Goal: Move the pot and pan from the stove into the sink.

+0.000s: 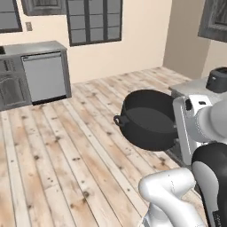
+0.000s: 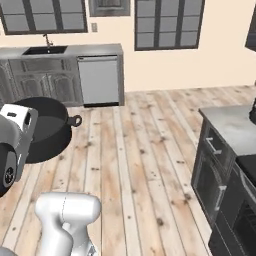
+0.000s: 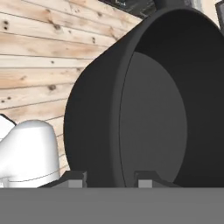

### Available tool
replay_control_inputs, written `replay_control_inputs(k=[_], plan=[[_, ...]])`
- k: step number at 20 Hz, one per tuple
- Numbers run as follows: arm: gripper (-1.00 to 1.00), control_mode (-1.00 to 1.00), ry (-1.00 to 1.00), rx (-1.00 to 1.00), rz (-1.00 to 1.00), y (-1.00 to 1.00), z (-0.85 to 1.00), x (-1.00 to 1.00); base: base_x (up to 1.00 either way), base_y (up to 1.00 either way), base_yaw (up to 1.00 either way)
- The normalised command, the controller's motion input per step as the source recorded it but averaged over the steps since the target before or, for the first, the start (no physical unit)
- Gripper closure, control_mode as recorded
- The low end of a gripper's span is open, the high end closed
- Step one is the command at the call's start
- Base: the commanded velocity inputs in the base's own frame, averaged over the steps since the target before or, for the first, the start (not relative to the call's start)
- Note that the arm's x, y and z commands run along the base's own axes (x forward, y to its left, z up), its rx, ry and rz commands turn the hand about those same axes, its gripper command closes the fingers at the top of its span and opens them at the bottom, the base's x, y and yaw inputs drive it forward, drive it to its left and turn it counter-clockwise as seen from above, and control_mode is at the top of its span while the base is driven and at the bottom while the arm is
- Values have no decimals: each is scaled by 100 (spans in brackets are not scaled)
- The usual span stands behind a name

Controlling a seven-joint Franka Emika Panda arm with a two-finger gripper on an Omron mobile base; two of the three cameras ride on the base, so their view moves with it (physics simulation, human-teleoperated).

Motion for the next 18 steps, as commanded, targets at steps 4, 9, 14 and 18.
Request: replay_control_inputs(k=[4,9,14,18], plan=[[100,100,0,0,0,0,0,0,-9,0,50],[100,100,0,0,0,0,0,0,-15,-1,45],[100,100,0,0,0,0,0,0,-3,0,3],[100,100,0,0,0,0,0,0,0,33,3]])
